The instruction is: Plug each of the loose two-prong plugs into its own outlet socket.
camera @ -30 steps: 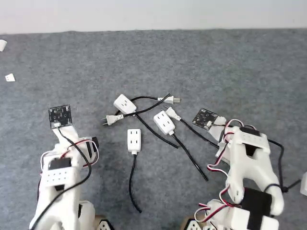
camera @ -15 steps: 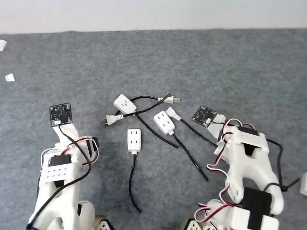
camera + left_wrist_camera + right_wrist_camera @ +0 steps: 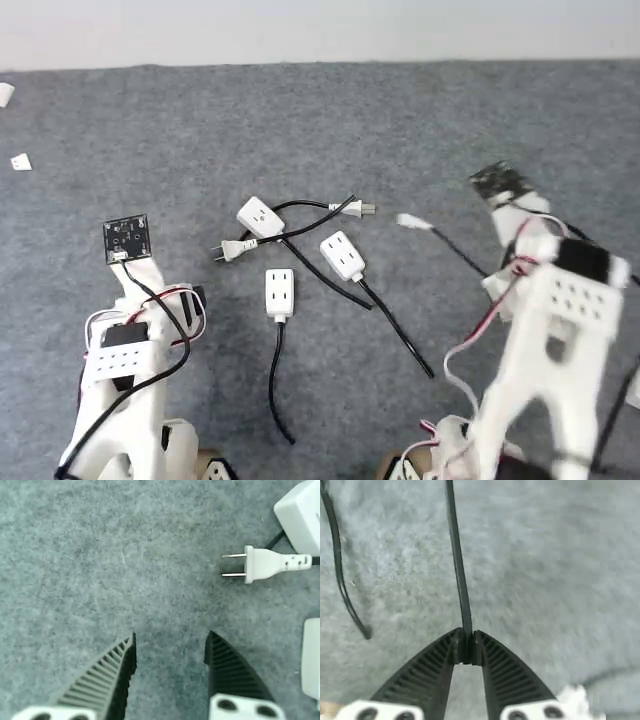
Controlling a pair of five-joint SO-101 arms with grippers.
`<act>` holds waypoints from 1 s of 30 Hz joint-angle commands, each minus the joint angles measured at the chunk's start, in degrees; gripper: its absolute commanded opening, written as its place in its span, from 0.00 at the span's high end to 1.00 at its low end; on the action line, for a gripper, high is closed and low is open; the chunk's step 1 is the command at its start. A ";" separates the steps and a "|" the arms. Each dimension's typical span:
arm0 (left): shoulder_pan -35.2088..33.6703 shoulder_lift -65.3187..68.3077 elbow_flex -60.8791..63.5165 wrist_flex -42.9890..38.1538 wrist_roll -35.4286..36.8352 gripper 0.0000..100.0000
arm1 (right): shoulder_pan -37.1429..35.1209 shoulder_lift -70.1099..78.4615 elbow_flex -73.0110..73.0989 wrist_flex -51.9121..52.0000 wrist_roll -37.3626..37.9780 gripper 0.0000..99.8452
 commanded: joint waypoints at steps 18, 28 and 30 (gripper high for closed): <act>-0.44 0.00 -3.12 -1.32 -0.44 0.79 | -1.63 -41.27 5.36 10.59 -5.36 0.99; -0.44 0.00 -3.12 -1.32 -0.44 0.79 | -20.00 -25.27 8.70 -9.89 -16.26 0.99; -0.44 0.00 -3.12 -1.32 -0.44 0.79 | -21.41 -21.93 8.62 -13.85 -17.67 0.99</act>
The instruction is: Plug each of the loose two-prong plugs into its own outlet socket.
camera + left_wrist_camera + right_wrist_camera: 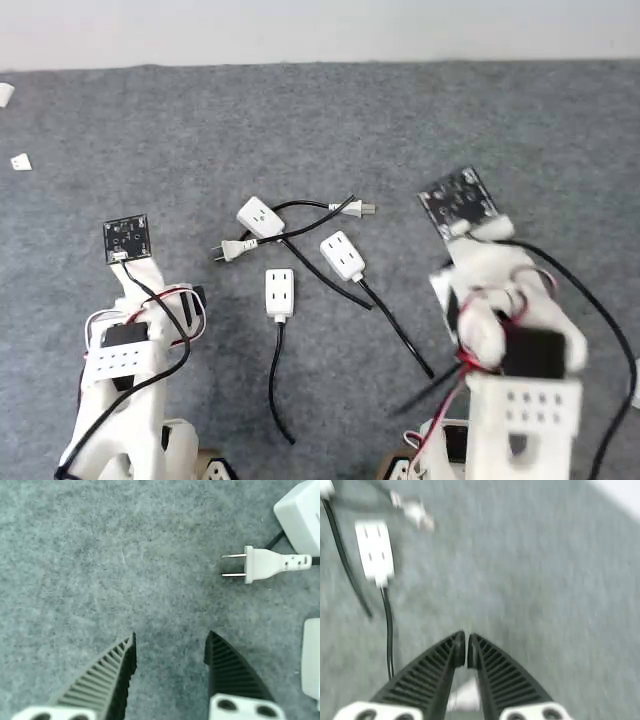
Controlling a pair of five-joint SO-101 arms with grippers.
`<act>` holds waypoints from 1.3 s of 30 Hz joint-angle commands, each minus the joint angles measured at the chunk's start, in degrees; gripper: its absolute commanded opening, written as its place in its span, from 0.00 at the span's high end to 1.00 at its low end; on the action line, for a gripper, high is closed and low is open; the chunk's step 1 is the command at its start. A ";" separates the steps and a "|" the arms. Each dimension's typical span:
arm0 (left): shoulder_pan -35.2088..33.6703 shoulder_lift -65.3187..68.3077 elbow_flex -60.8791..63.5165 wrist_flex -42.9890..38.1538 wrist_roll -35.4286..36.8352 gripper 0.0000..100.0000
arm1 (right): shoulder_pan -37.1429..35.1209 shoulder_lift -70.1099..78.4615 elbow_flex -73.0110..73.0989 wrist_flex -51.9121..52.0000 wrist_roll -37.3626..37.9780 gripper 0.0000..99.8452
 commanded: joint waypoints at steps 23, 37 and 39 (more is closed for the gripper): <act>-0.44 0.09 -3.21 -1.41 -0.53 0.78 | 9.54 -27.82 34.90 11.65 56.53 0.99; -0.44 0.18 -3.21 -1.41 -0.53 0.78 | 24.84 -45.32 58.11 -7.87 84.22 0.88; -0.44 0.18 -3.21 -1.41 -0.53 0.78 | 24.31 -45.32 58.11 -7.78 84.31 0.88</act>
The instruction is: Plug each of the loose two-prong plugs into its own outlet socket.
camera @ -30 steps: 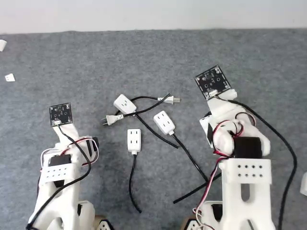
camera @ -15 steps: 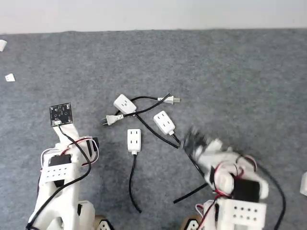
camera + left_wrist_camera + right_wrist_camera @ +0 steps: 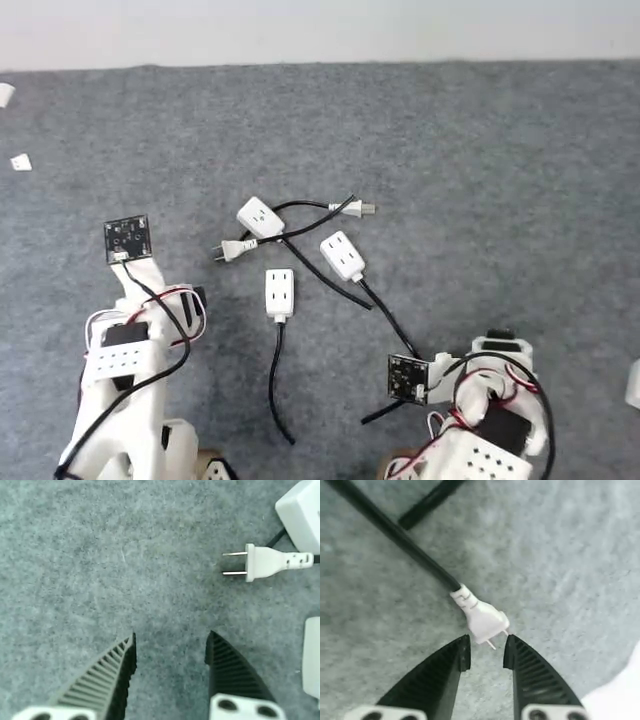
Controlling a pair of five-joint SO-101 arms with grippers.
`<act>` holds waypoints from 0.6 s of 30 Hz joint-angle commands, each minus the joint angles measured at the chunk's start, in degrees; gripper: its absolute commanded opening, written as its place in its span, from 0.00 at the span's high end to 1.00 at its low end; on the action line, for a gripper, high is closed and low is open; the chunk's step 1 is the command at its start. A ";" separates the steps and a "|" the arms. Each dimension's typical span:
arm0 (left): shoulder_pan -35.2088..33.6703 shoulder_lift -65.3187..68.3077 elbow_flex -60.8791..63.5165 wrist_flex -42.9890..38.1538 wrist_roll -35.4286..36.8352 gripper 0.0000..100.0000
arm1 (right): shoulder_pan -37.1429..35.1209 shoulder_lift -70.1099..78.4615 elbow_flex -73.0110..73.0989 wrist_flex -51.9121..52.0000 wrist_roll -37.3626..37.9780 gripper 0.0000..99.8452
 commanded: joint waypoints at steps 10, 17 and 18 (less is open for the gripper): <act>-0.44 0.00 -3.30 -1.41 -0.53 0.78 | -10.51 -0.22 -1.41 11.12 -8.62 0.88; -0.44 0.09 -3.30 -1.41 -0.53 0.78 | -22.37 0.40 -10.90 14.20 -35.25 0.88; -0.44 0.09 -3.30 -1.41 -0.53 0.78 | -23.34 0.40 -11.78 14.20 -37.10 0.88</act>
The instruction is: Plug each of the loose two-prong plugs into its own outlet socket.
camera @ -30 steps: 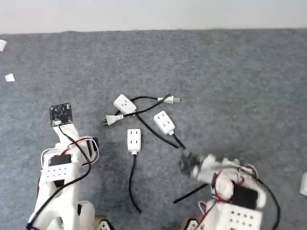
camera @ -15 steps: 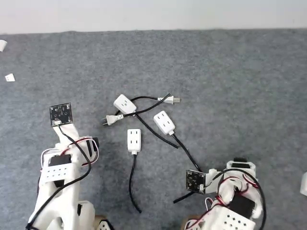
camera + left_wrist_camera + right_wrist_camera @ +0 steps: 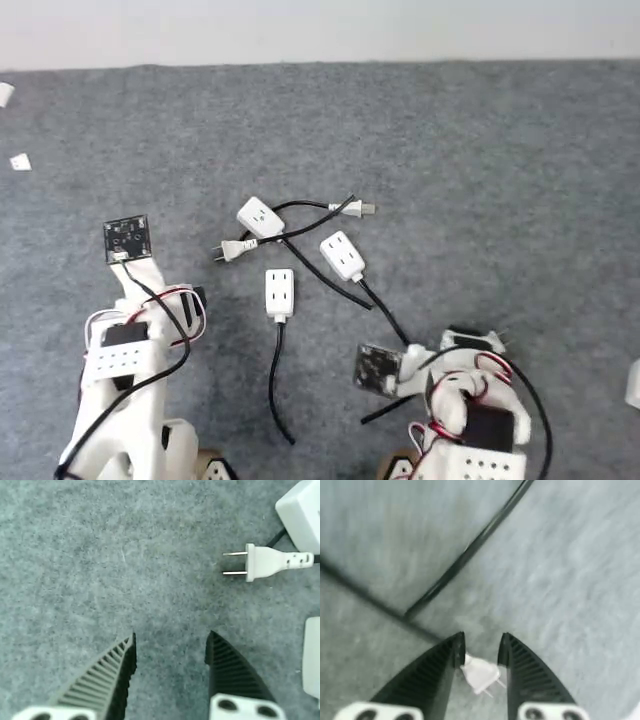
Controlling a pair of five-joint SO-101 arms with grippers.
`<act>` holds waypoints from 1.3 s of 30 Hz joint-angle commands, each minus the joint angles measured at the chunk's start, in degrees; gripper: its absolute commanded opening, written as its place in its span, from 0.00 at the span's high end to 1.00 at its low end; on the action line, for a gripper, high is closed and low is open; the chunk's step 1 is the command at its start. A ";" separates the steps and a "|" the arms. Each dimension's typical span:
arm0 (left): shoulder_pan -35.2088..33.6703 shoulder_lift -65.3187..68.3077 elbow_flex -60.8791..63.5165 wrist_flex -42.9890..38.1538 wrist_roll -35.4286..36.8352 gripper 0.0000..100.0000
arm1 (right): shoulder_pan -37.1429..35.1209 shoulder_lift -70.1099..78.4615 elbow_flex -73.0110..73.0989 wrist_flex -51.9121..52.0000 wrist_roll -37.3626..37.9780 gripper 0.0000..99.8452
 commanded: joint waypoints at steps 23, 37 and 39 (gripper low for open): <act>-0.44 0.09 -3.30 -1.41 -0.53 0.78 | -7.96 29.67 -44.92 16.84 -34.55 0.88; -0.44 -0.09 -3.21 -1.41 -0.53 0.78 | -2.24 61.41 -50.02 12.09 -32.44 0.88; -0.44 -0.09 -3.21 -1.41 -0.53 0.78 | -1.27 64.57 -49.49 11.21 -29.36 0.88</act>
